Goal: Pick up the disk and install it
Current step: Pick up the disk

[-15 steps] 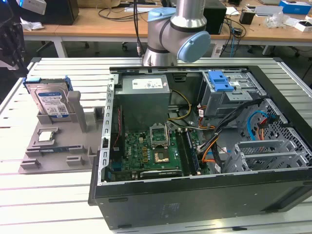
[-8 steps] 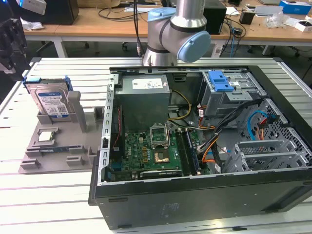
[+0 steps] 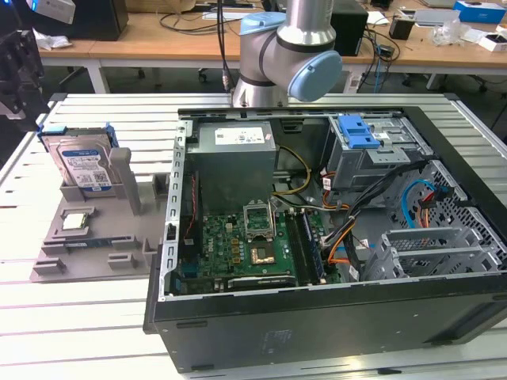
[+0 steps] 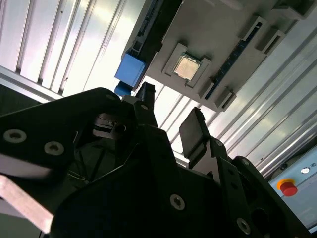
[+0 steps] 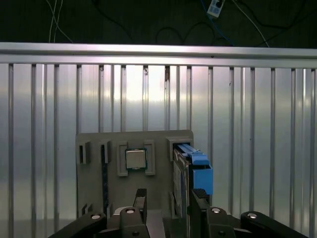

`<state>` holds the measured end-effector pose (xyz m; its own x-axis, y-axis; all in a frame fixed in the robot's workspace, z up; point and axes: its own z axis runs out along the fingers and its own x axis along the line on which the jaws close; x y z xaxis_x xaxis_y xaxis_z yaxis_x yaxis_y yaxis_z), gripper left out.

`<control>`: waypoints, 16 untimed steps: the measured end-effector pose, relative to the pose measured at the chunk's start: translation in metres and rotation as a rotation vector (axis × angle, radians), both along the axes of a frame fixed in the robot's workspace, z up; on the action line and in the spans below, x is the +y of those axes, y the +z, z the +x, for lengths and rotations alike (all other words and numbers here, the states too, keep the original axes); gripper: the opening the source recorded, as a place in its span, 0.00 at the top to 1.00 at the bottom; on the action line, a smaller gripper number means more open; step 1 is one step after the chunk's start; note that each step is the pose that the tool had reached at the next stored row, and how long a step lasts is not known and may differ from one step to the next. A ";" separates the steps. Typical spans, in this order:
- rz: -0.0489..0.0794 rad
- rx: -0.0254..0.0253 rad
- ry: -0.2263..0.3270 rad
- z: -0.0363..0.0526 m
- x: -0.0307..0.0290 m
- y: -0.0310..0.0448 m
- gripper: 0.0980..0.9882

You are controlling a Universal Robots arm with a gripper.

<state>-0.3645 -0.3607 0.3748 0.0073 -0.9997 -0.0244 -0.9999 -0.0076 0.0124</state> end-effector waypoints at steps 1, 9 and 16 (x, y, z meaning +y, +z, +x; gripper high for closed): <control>0.000 0.0002 0.000 0.0000 0.0018 0.0001 0.57; 0.000 0.0001 0.000 -0.0001 0.0129 0.0000 0.57; 0.000 0.0003 0.000 -0.0001 0.0212 -0.0001 0.57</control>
